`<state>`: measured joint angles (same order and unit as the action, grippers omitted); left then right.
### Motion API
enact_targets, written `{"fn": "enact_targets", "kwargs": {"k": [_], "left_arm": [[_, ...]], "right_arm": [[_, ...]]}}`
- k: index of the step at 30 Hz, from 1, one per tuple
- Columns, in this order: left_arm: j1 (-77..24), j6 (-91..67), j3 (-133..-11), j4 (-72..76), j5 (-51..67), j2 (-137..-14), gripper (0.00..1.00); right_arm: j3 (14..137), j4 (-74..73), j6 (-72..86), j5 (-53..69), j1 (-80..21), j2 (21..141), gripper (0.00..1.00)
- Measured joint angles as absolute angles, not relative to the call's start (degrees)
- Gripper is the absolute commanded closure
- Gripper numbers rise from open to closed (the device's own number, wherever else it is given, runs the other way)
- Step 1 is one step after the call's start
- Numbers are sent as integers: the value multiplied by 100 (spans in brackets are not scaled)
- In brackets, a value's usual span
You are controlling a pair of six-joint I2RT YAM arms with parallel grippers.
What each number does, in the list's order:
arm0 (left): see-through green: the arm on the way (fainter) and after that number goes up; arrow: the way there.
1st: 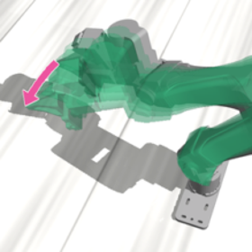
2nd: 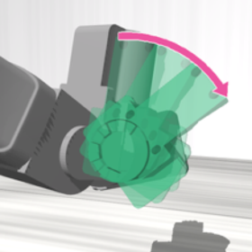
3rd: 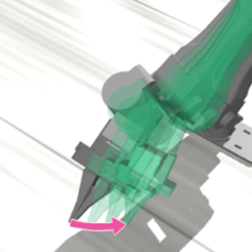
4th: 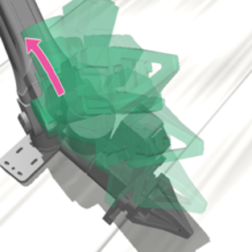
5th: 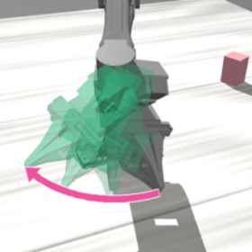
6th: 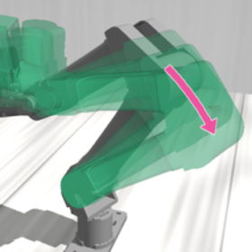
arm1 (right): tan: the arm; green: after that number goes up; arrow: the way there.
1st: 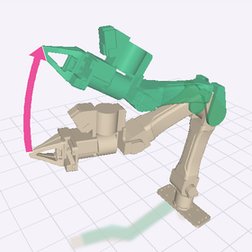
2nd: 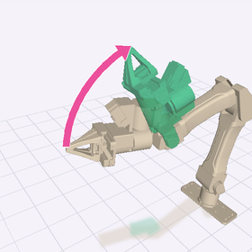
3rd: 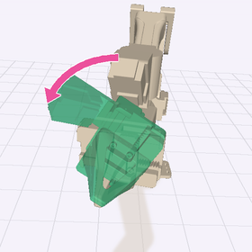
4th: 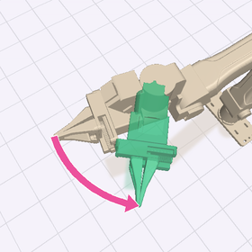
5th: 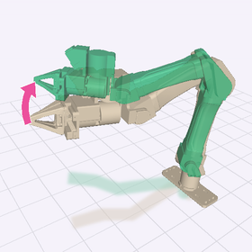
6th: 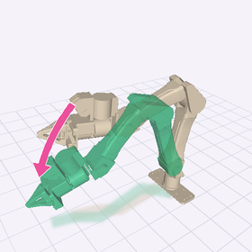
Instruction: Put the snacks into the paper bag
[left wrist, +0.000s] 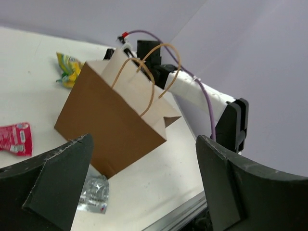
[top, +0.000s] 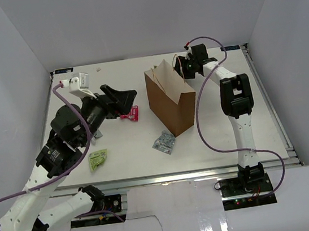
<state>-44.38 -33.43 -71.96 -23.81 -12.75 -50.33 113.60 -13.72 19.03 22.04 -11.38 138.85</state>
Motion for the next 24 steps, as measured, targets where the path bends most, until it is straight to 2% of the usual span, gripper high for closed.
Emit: {"fn": "enact_targets", "kwargs": {"k": [2, 3, 5, 6, 8, 9, 11, 19, 24], "left_arm": [[-4438, -3509, -7026, -2515, -1341, -4941, 2], [-4438, -3588, -6963, -2578, -1356, -4917, 2], [-4438, -3730, -6748, -2692, -1358, -4836, 2], [-4438, -3787, -6665, -2724, -1356, -4810, 2], [-4438, -3872, -6539, -2812, -1352, -4779, 2], [-4438, -3909, -6479, -2842, -1347, -4777, 2], [-4438, -3948, -6403, -2875, -1313, -4777, 2], [-4438, -4018, -6071, -2947, -1201, -4663, 2], [-4438, -4036, -5662, -2945, -1105, -4386, 2]], "right_arm": [[11360, -1310, 2008, 2082, -1201, 13933, 34], [11358, -1288, 2069, 2045, -1229, 13961, 43], [11351, -1236, 2156, 1986, -1280, 14009, 52], [11336, -1210, 2204, 1949, -1295, 14022, 64], [11279, -1146, 2257, 1894, -1308, 14022, 75], [11262, -1096, 2296, 1879, -1304, 14022, 84], [11225, -1004, 2346, 1881, -1273, 14018, 92], [10575, -923, 2191, 2147, -672, 13517, 92], [9100, -652, 1741, 2650, -34, 12116, 92]]}}
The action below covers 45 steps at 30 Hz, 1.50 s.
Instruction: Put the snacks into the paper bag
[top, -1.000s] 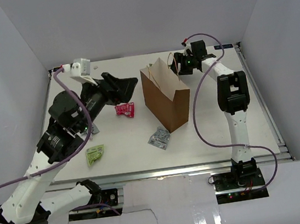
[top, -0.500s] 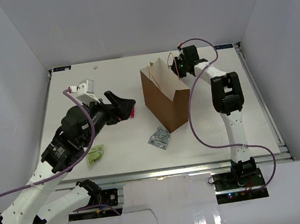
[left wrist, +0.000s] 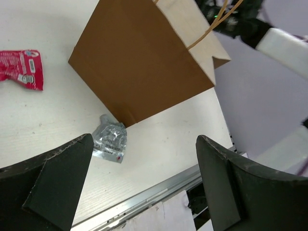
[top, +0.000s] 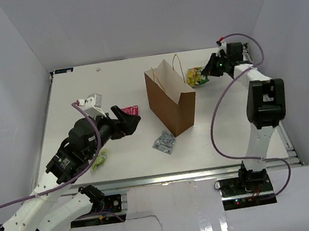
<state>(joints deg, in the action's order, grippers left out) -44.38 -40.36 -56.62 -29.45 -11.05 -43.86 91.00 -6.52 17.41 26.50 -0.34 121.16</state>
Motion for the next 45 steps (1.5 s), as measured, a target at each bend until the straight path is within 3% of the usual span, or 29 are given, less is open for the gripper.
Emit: {"fn": "enact_targets", "kwargs": {"k": [6, 13, 19, 28, 45], "left_arm": [[-4438, -4125, -4952, -2978, -980, -3938, 2], [-4438, -4152, -4364, -3002, -897, -3203, 2], [-4438, -4252, -3990, -2980, -893, -2530, 2], [-4438, -4401, -3594, -2989, -694, -2425, 2], [-4438, -4574, -3518, -2998, -652, -2296, 2]], "right_arm": [[7856, -167, 1194, 2849, 183, 9675, 92], [8009, 183, 943, 2993, 108, 7894, 92], [8565, 165, 803, 3518, -30, 7430, 92], [8941, -375, -123, 3922, -1127, 6943, 92], [8475, -1055, -1643, 2222, -2473, 6976, 92]]}}
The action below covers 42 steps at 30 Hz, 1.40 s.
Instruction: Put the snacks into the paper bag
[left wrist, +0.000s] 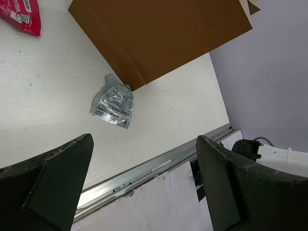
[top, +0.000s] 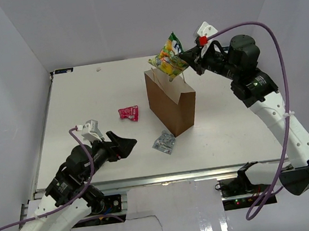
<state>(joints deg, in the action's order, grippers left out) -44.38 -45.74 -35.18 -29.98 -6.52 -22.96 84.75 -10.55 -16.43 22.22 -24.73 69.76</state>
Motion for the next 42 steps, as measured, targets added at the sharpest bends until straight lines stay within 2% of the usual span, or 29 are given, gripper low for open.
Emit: {"fn": "enact_targets", "kwargs": {"k": [8, 13, 18, 25, 29, 31, 35, 38, 42], "left_arm": [[-4438, -4694, -3505, -3000, -661, -2287, 2], [-4438, -4899, -3505, -3000, -784, -2423, 2], [-4438, -5454, -3507, -3035, -1205, -2985, 2], [-4438, -7175, -3750, -3481, -2200, -4462, 2], [-4383, -7738, -4313, -3592, -2729, -5433, 2], [-4150, -7856, -4648, -3553, -2766, -5872, 2], [-3072, -7835, -5175, -3208, -2364, -6862, 2], [-2416, -7736, -5437, -2943, -1846, -7732, 2], [-2043, -7603, -5850, -2904, -1269, -8816, 5]], "right_arm": [[7607, -875, -1466, 893, -2880, 6947, 92], [7192, -891, -1389, 604, -3026, 6923, 92], [6993, -832, -1385, 563, -3096, 6831, 63], [7022, -670, -1441, 644, -3120, 6643, 40], [7358, -864, -1634, 1024, -3035, 6637, 18], [7625, -982, -1719, 1352, -2899, 6606, 14], [7773, -1087, -1761, 1911, -2231, 6292, 12], [7397, -1109, -1737, 2268, -1608, 5898, 11], [6632, -1376, -1754, 2842, -788, 5575, 10]]}}
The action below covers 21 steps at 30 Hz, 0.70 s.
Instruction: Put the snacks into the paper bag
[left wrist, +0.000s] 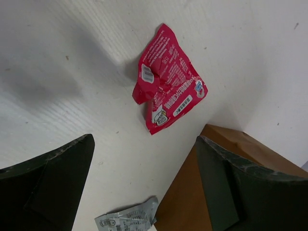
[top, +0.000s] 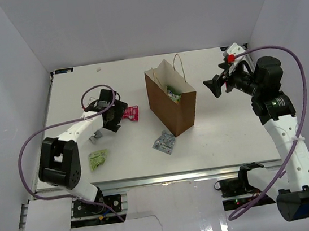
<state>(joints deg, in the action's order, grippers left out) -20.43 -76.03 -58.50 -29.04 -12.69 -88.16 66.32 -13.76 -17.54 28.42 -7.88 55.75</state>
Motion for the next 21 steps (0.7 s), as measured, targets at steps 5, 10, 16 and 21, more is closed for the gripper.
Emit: {"fn": "enact_targets", "kwargs": {"k": [5, 10, 16, 21], "left_arm": [[-1859, -7516, -6429, -2845, -827, -9677, 11], [-1763, -7500, -6882, -2777, -576, -10276, 26], [-1699, -7522, -7000, -2681, -294, -10794, 43], [-1623, -7463, -7002, -2672, -259, -10855, 58]], "right_arm": [[5658, -1774, -1975, 3336, -331, 5391, 10], [4978, -2084, -2152, 3874, -222, 4936, 10], [4939, -2147, -2366, 4401, -217, 4600, 11], [4939, -2515, -2768, 4917, -193, 4571, 11]]}}
